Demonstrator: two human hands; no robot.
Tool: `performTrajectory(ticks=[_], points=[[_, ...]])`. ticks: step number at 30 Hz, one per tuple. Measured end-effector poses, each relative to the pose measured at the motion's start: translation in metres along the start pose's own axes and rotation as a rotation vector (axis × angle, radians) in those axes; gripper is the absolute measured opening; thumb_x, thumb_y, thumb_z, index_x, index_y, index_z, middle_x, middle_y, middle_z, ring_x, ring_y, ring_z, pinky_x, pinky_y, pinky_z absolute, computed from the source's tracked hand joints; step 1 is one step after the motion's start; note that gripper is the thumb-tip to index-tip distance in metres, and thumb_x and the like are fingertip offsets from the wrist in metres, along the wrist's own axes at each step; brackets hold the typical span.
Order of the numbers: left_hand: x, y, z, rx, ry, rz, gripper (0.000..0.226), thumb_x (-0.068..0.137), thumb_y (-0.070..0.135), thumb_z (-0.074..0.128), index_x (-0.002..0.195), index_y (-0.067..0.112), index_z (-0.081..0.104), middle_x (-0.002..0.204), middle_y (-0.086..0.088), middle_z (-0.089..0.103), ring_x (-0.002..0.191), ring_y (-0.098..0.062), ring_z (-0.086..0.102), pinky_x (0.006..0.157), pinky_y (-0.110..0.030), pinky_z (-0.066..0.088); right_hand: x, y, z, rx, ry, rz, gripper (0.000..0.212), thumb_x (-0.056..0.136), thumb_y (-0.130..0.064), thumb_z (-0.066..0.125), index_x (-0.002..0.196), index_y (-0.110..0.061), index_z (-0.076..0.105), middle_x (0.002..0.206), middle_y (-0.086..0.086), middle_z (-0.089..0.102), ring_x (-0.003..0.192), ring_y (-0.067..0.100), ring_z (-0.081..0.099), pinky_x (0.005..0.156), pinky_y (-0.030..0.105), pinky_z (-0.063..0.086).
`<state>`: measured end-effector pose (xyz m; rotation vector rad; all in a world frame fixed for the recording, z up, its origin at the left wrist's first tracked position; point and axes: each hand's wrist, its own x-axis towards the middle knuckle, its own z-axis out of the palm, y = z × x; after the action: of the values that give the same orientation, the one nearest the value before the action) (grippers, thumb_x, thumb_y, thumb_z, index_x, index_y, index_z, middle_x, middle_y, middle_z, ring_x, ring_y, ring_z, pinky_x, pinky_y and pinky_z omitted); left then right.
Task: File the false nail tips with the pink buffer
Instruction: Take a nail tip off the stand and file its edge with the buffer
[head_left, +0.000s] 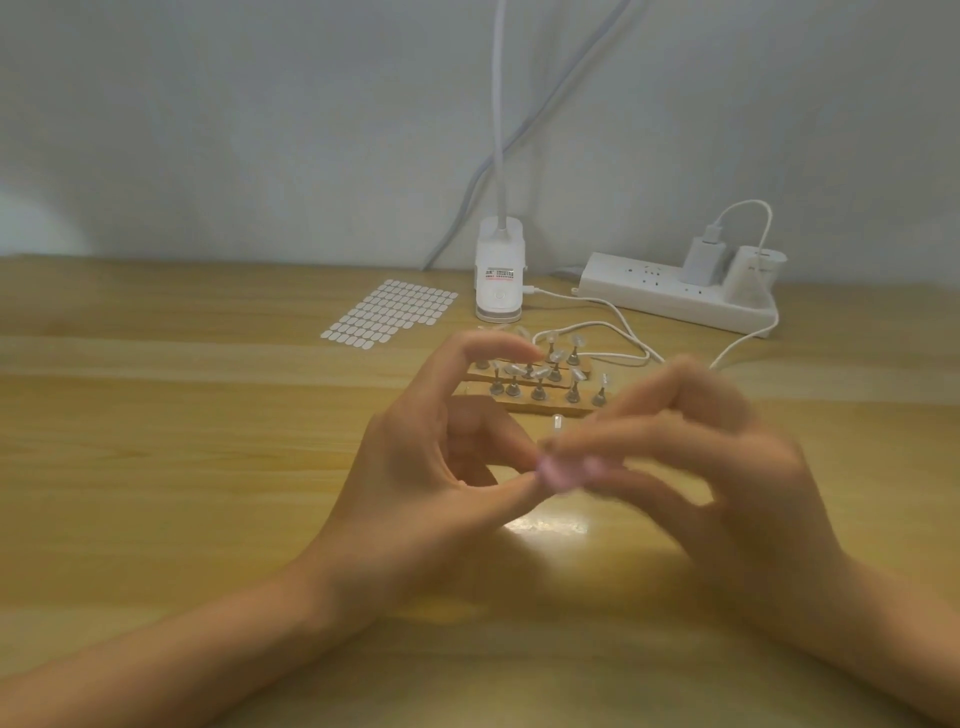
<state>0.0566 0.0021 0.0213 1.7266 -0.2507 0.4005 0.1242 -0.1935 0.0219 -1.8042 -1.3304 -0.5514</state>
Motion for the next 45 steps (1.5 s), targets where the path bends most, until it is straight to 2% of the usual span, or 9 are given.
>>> performTrajectory(ticks=[11,16,20,24,28,34,38,42,45], points=[[0.0007,-0.0024,-0.0016,-0.017,-0.002,0.016,0.052,0.074,0.027,0.083,0.118,0.036,0.059,0.074,-0.002,0.074,0.069,-0.017,0.072,0.063,-0.043,0.058,0.0009,0.0040,-0.0016,0.018,-0.003,0.015,0.021,0.090,-0.018,0.073,0.111,-0.021,0.071,0.100,0.000,0.063,0.094,0.015,0.066,0.083,0.029,0.054],[0.0007,-0.0017,0.0005,0.000,-0.025,0.034,0.050,0.076,0.026,0.082,0.119,0.034,0.058,0.071,0.003,0.071,0.065,-0.011,0.068,0.059,-0.026,0.052,0.0013,0.0029,-0.0012,0.003,-0.018,-0.015,0.019,0.091,-0.022,0.071,0.110,-0.022,0.072,0.101,-0.001,0.064,0.094,0.018,0.067,0.082,0.032,0.053],[-0.0002,-0.0015,0.0005,-0.006,-0.030,0.034,0.051,0.076,0.023,0.081,0.120,0.032,0.057,0.072,0.001,0.073,0.067,-0.014,0.070,0.061,-0.032,0.056,0.0006,0.0013,-0.0011,0.000,-0.009,0.000,0.020,0.090,-0.018,0.074,0.110,-0.020,0.073,0.100,0.001,0.064,0.093,0.020,0.067,0.081,0.035,0.054],[0.0002,-0.0021,0.0001,-0.020,-0.010,0.023,0.051,0.075,0.026,0.082,0.118,0.034,0.058,0.073,-0.003,0.074,0.070,-0.025,0.073,0.067,-0.052,0.057,0.0009,0.0029,-0.0027,0.007,-0.008,0.003,0.022,0.090,-0.021,0.068,0.111,-0.020,0.072,0.102,-0.001,0.064,0.094,0.018,0.066,0.081,0.036,0.054],[0.0002,-0.0003,0.0009,-0.003,-0.019,0.029,0.052,0.075,0.026,0.082,0.119,0.033,0.057,0.072,0.000,0.073,0.066,-0.017,0.071,0.062,-0.036,0.058,0.0011,0.0025,0.0004,0.029,-0.025,-0.003,0.021,0.090,-0.022,0.069,0.111,-0.022,0.072,0.103,-0.003,0.063,0.094,0.017,0.066,0.084,0.029,0.052],[-0.0005,-0.0012,0.0014,0.013,-0.013,0.033,0.052,0.076,0.026,0.082,0.120,0.033,0.055,0.073,0.000,0.074,0.068,-0.019,0.072,0.062,-0.032,0.057,0.0024,0.0050,-0.0009,0.071,-0.014,0.040,0.021,0.090,-0.018,0.072,0.111,-0.019,0.072,0.102,-0.001,0.064,0.094,0.016,0.066,0.081,0.032,0.053],[0.0001,-0.0026,0.0008,-0.011,-0.006,0.020,0.052,0.076,0.029,0.082,0.120,0.035,0.056,0.073,0.000,0.074,0.072,-0.022,0.075,0.065,-0.044,0.058,0.0024,0.0028,-0.0010,0.042,-0.014,0.025,0.021,0.090,-0.020,0.072,0.111,-0.021,0.072,0.102,0.000,0.065,0.096,0.013,0.066,0.082,0.031,0.053],[-0.0006,-0.0005,0.0005,0.002,-0.016,0.030,0.055,0.076,0.024,0.081,0.123,0.034,0.055,0.073,0.000,0.074,0.069,-0.019,0.074,0.060,-0.034,0.056,0.0010,0.0011,-0.0002,0.041,-0.041,-0.012,0.019,0.091,-0.020,0.071,0.110,-0.023,0.073,0.103,-0.003,0.063,0.095,0.016,0.066,0.083,0.030,0.052],[-0.0006,-0.0020,-0.0002,-0.002,-0.002,0.018,0.055,0.075,0.023,0.081,0.122,0.035,0.055,0.074,-0.002,0.074,0.074,-0.022,0.076,0.061,-0.042,0.057,0.0031,0.0035,0.0000,0.062,0.007,0.046,0.022,0.089,-0.018,0.073,0.111,-0.021,0.071,0.101,0.001,0.065,0.095,0.017,0.066,0.081,0.036,0.054]])
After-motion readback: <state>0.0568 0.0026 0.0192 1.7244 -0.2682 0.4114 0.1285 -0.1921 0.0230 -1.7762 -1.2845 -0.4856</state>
